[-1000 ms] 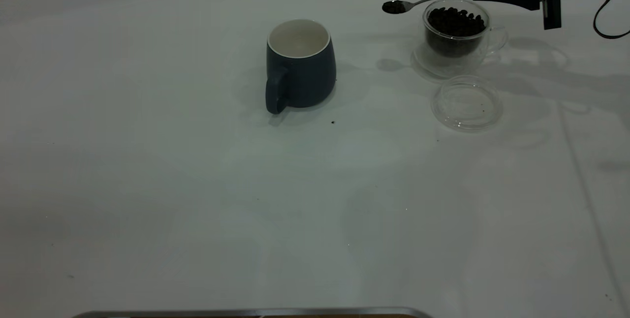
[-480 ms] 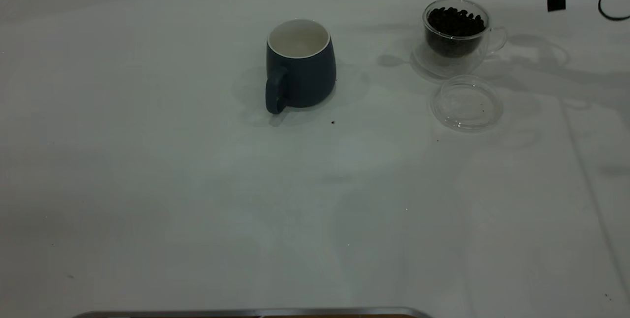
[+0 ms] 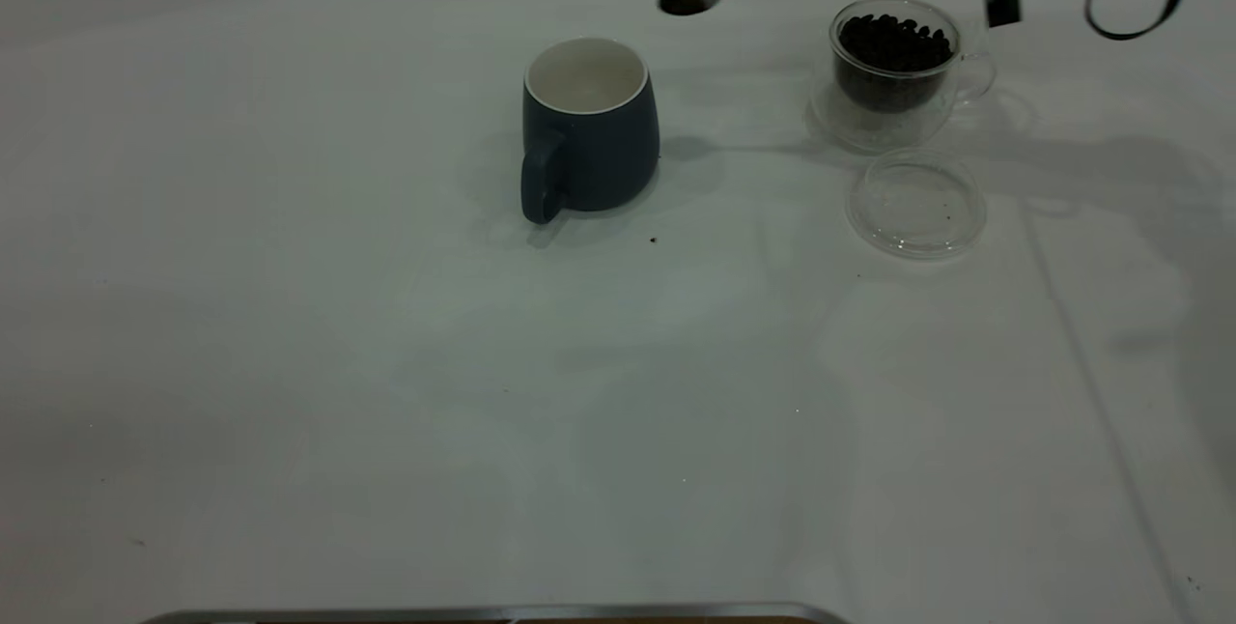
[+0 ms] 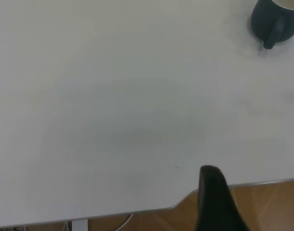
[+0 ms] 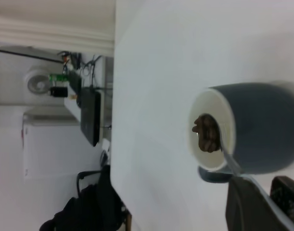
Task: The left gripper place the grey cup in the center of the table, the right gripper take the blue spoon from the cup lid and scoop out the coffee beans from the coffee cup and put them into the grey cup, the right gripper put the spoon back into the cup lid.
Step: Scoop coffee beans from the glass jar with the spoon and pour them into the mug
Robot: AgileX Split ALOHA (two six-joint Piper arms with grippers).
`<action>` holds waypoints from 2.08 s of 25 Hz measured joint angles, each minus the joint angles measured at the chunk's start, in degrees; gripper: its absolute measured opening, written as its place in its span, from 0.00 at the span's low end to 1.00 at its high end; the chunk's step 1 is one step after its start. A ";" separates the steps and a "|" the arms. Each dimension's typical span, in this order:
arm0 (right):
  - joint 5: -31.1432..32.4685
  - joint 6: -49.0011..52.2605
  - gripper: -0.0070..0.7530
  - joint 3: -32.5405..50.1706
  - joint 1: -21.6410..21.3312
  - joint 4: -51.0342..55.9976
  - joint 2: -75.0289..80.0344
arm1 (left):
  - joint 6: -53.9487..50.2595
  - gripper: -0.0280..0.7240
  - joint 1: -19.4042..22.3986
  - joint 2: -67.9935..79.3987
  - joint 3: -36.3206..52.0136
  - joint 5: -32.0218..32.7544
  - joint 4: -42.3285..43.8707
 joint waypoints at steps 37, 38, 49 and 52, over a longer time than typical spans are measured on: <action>-5.44 -13.97 0.14 0.00 6.93 3.86 1.81 | 0.00 0.67 0.00 0.00 0.00 0.00 0.00; -5.51 -14.91 0.14 0.00 6.93 3.86 1.81 | 0.00 0.67 0.00 0.00 0.00 0.00 0.00; -6.93 -28.51 0.14 0.00 8.32 4.86 1.76 | 0.00 0.67 0.00 0.00 0.00 0.00 0.00; -8.17 -33.20 0.14 0.00 8.65 5.07 1.08 | 0.00 0.67 0.00 0.00 0.00 0.00 0.00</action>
